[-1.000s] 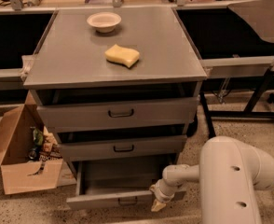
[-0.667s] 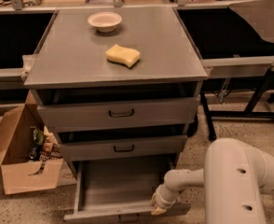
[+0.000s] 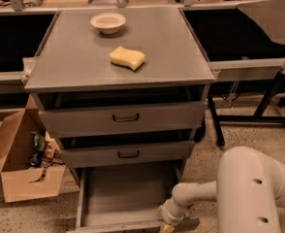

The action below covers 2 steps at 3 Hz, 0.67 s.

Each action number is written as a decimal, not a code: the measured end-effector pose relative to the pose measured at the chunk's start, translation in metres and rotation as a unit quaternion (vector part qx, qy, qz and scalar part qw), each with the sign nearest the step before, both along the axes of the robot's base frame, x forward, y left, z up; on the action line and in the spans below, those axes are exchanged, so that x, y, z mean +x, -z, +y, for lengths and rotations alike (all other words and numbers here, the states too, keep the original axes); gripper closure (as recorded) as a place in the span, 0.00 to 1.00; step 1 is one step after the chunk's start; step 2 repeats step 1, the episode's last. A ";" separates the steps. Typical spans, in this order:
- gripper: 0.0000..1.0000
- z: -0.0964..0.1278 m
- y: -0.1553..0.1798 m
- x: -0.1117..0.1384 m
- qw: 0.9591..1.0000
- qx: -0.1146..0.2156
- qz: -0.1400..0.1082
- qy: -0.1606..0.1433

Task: Open bottom drawer

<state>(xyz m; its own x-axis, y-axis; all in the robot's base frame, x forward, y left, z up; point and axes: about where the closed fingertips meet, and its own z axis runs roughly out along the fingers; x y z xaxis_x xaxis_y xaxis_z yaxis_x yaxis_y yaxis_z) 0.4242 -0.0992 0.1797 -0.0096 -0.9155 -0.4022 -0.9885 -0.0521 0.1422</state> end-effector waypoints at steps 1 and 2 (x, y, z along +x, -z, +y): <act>0.00 0.000 0.000 0.000 1.000 0.000 0.000 0.000; 0.00 0.000 0.000 0.000 1.000 0.000 0.000 0.000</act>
Offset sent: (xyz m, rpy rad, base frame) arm 0.0000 0.0000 0.0000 0.0000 0.0000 0.0000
